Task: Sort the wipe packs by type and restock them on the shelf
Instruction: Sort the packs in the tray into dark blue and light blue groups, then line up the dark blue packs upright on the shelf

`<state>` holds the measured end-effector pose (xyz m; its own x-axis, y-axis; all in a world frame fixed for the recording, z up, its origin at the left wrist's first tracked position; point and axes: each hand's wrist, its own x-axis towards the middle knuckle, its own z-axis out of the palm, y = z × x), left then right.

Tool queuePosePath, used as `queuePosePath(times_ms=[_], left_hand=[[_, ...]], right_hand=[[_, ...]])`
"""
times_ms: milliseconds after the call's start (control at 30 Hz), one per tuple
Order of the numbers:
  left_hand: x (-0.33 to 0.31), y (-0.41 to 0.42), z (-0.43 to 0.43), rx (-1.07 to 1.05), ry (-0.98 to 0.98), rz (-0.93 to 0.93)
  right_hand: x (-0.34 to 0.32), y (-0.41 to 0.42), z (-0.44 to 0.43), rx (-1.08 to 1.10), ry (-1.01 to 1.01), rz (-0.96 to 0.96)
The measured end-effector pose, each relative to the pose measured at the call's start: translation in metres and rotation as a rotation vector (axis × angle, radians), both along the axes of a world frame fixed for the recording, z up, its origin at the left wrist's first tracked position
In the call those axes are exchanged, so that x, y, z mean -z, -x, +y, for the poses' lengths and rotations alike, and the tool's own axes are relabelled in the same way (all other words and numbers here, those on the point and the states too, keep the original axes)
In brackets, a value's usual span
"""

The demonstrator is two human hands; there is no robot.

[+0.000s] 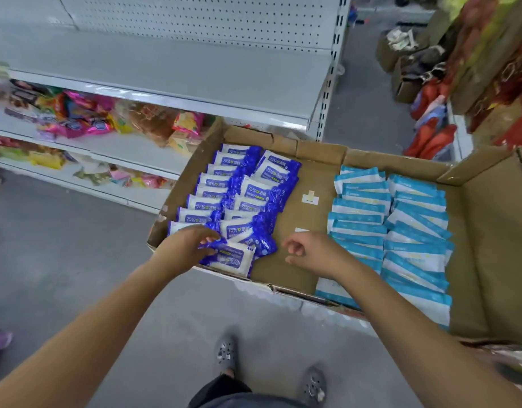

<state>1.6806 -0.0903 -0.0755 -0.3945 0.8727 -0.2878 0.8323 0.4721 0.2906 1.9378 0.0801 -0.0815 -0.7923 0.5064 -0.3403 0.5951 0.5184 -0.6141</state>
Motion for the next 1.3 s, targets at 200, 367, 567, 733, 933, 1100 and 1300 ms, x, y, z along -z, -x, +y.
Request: queuePosePath(times_ms=[200,367,567,733,933,1100,1300], left_hand=[[0.012,0.076,-0.001,0.077,0.119,0.169],[0.035,0.117,0.008,0.323,0.267,0.474],[0.037,0.141,0.012,0.397,0.17,0.263],[0.034,0.161,0.013,0.212,-0.008,-0.262],[0.015,0.165,0.018,-0.069,-0.14,-0.618],[-0.008,0.17,0.025,-0.276,-0.282,-0.782],[-0.032,0.189,0.019,-0.43,-0.441,-0.841]], right_hand=[[0.017,0.078,-0.03,0.003,-0.048,-0.136],[0.03,0.126,-0.06,0.1,-0.155,-0.287],[0.022,0.148,-0.074,0.1,-0.263,-0.425],[0.013,0.14,-0.061,0.352,0.148,-0.225],[-0.002,0.129,-0.04,0.62,0.383,0.131],[-0.024,0.132,-0.025,0.688,0.43,0.332],[-0.039,0.16,-0.01,0.616,0.428,0.381]])
